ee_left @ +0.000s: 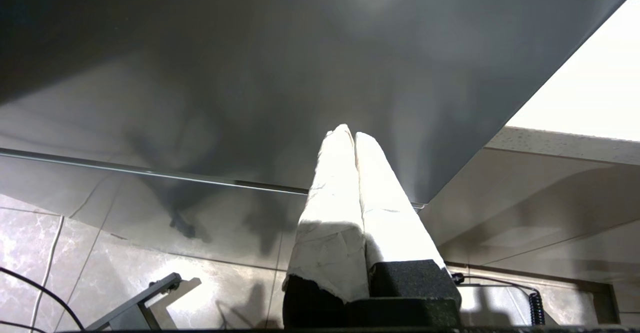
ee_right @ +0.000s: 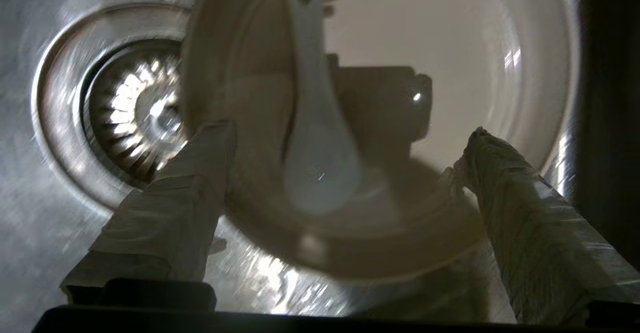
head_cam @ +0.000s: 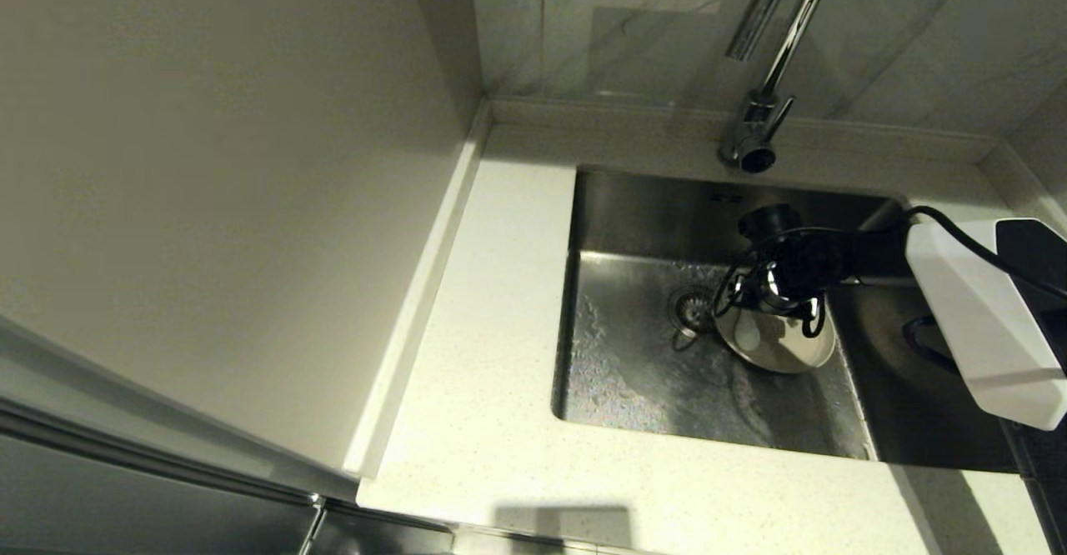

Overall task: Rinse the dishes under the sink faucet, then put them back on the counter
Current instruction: Put a spoon back to the table from the sink

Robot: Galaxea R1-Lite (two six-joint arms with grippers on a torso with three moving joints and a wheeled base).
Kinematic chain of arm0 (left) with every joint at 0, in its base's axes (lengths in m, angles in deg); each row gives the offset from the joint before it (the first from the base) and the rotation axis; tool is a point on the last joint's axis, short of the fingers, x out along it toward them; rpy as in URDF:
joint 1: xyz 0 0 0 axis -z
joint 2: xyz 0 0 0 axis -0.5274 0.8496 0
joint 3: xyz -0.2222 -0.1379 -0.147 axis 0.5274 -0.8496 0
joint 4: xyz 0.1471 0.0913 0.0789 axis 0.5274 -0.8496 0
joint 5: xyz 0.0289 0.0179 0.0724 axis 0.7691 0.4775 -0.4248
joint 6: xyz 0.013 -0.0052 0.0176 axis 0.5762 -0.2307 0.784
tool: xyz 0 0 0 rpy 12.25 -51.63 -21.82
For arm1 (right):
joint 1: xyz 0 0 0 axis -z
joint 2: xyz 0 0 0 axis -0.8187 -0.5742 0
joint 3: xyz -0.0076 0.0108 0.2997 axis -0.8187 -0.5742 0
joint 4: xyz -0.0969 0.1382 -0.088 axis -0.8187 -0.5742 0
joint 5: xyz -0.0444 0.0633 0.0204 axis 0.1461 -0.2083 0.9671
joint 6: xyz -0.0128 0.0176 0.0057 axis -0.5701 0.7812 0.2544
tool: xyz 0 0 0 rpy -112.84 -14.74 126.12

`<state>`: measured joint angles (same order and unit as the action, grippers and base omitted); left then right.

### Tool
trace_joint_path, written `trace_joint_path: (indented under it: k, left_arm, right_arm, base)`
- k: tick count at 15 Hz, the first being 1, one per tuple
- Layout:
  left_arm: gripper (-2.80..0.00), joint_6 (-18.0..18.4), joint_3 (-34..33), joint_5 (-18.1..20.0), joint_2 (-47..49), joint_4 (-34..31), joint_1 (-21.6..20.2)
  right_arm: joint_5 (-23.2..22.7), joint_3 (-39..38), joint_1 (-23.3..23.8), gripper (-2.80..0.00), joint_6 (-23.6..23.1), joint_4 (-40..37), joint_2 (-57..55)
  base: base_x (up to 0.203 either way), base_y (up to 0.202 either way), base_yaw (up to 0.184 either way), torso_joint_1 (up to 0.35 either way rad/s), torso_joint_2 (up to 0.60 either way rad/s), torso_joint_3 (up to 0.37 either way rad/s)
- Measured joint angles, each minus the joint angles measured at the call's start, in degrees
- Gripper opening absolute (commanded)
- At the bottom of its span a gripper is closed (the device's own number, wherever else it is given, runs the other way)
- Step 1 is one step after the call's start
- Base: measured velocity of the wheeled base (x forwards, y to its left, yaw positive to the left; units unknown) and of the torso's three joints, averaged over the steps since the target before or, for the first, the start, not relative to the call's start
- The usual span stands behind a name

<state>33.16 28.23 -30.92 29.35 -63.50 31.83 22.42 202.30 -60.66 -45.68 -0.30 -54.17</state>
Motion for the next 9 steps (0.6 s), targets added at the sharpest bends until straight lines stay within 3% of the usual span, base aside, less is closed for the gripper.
trace_joint_path:
  k: [9]
  left_arm:
    - [-2.80, 0.0, 0.0, 0.0, 0.0, 0.0, 0.0]
  right_arm:
    - [0.1, 0.0, 0.6, 0.00, -0.8, 1.4, -1.6]
  base:
    - [0.000, 0.000, 0.000, 0.000, 0.00, 0.000]
